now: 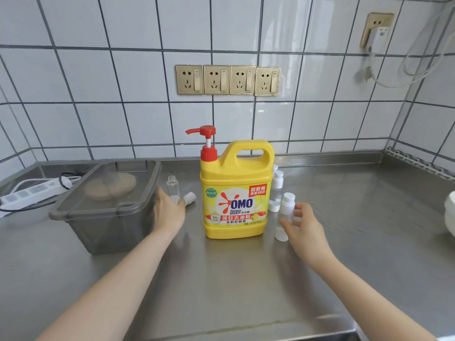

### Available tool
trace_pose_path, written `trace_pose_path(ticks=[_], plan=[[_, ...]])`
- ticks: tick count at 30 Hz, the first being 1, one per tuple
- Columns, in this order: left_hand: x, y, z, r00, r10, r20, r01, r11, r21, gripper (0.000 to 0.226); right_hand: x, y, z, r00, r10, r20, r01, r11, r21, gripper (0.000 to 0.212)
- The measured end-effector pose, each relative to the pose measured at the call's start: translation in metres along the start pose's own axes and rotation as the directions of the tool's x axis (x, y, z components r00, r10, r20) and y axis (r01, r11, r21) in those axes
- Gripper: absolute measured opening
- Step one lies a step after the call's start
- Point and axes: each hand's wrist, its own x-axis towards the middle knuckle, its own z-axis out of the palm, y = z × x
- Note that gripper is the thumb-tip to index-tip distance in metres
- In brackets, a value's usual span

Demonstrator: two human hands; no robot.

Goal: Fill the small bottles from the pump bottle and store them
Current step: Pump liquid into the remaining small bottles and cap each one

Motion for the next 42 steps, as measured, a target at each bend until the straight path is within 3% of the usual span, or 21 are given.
trace_pose_path(ticks=[6,11,18,23,26,30,38,42], plan=[[0.026,0.0,0.01,0.998,-0.065,-0.023,0.063,0.993,-0.096,0.086,0.037,-0.002,0.004,0.998,0.067,-0.007,-0.067,0.998,-0.007,0.031],[0.042,-0.002,0.02,0.995,-0.068,-0.068,0.066,0.997,-0.029,0.075,0.055,-0.001,0.011,0.994,0.098,-0.037,-0.1,0.994,-0.043,0.033],[0.046,-0.003,0.029,0.987,-0.067,-0.143,0.071,0.997,0.023,0.035,0.059,-0.001,0.013,0.993,0.115,-0.036,-0.118,0.99,-0.08,0.034],[0.036,0.0,0.025,0.981,-0.064,-0.182,0.068,0.997,0.018,0.027,0.047,0.0,0.008,0.98,0.188,-0.065,-0.193,0.978,-0.084,0.039],[0.024,0.006,0.017,0.981,0.012,-0.194,-0.015,1.0,-0.015,0.023,0.031,-0.005,0.002,0.98,0.181,-0.081,-0.189,0.977,-0.101,0.037],[0.0,0.011,0.0,0.974,0.095,-0.205,-0.114,0.99,-0.084,0.027,0.001,-0.021,-0.003,0.989,0.121,-0.088,-0.131,0.985,-0.114,0.029],[-0.047,-0.001,-0.017,0.997,0.05,-0.063,-0.061,0.982,-0.176,0.029,-0.043,-0.072,-0.005,0.993,-0.102,-0.065,0.093,0.988,-0.123,0.017],[-0.075,-0.002,-0.022,0.992,0.126,0.025,-0.113,0.951,-0.288,0.03,-0.047,-0.107,-0.007,0.977,-0.211,-0.024,0.209,0.975,-0.072,0.014]])
